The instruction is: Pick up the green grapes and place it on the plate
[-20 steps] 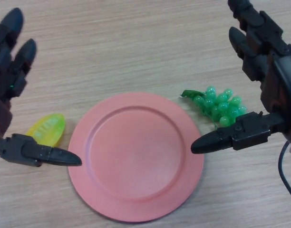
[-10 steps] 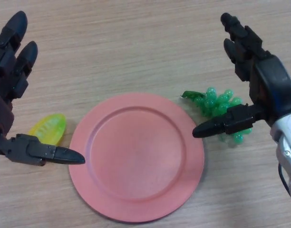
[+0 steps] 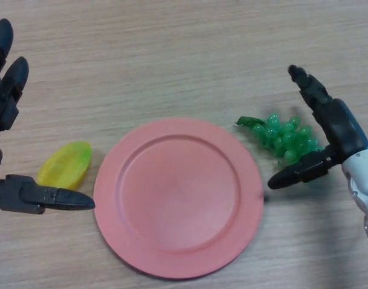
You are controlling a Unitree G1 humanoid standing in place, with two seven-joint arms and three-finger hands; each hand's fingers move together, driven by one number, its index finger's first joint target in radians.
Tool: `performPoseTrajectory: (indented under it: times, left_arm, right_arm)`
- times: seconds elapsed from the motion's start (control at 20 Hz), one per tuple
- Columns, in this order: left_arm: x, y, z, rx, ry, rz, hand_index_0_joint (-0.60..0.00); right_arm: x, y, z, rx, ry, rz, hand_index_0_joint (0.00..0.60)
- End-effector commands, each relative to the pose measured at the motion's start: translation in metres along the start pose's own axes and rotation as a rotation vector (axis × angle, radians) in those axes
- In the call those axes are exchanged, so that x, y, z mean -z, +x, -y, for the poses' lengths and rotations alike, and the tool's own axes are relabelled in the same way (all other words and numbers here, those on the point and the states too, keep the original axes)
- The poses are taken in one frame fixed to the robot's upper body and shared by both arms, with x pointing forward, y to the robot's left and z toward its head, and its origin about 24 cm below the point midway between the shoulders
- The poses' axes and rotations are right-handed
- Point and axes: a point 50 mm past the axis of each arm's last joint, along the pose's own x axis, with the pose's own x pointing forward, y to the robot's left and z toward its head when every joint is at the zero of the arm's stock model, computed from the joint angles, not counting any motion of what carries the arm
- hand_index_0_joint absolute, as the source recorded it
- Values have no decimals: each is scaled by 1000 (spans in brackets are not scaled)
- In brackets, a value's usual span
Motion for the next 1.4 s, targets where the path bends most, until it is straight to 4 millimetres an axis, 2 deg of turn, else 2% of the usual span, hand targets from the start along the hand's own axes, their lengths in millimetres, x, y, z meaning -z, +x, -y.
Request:
performPoseTrajectory:
  times: [0.05,0.1,0.15,0.2,0.4,0.55,0.65,0.7,0.75,0.8,0.85,0.9,0.95,1.0,1.05,1.1,1.2,1.25,1.3,1.35,1.4]
  left_arm:
    - [-33,-4,-15,-75,93,218,0]
    - [-33,-4,-15,-78,91,218,0]
    - [-33,-5,-16,-82,90,218,0]
    - [-33,-6,-18,-92,90,222,0]
    - [-33,-6,-19,-95,96,224,0]
    - [-33,-6,-19,-96,99,228,0]
    - [-34,-8,-19,-97,100,234,0]
    - [-33,-9,-19,-98,98,231,0]
    - [-33,-10,-19,-98,98,229,0]
    - [-32,-10,-20,-100,98,227,0]
    - [-32,-10,-20,-104,98,225,0]
    - [-33,-10,-21,-111,99,225,0]
    - [-33,-10,-21,-111,98,225,0]
    - [-34,-10,-23,-107,94,225,0]
    - [-34,-11,-23,-108,92,227,0]
    - [-34,-11,-25,-113,92,230,0]
    - [-34,-12,-26,-121,89,235,0]
    - [-34,-12,-26,-121,89,236,0]
    - [-34,-12,-26,-121,88,236,0]
    - [-34,-13,-26,-120,88,236,0]
    - [-34,-13,-26,-116,86,237,0]
  right_arm:
    - [-41,10,39,174,-42,244,200]
    - [-39,12,39,187,-61,240,350]
    - [-37,14,39,198,-109,235,450]
    - [-29,18,37,204,-292,217,593]
    - [-28,20,35,183,-405,201,600]
    - [-36,19,36,191,-389,200,600]
    - [-56,18,39,199,-335,241,600]
    - [-76,16,41,213,-249,284,600]
    - [-85,14,40,210,-224,303,600]
    - [-106,9,32,167,-127,337,600]
    - [-114,6,28,146,-97,347,600]
    - [-134,-1,15,94,-79,383,600]
    - [-142,-5,8,68,-71,400,600]
    - [-161,-15,-8,-2,-42,432,600]
    - [-168,-19,-15,-27,-27,446,600]
    - [-182,-28,-30,-77,17,466,600]
    - [-193,-39,-48,-132,34,465,600]
    - [-194,-40,-49,-135,29,464,550]
    - [-195,-40,-51,-137,4,469,400]
    - [-196,-41,-53,-140,-16,474,300]
    - [-200,-44,-56,-144,-46,483,150]
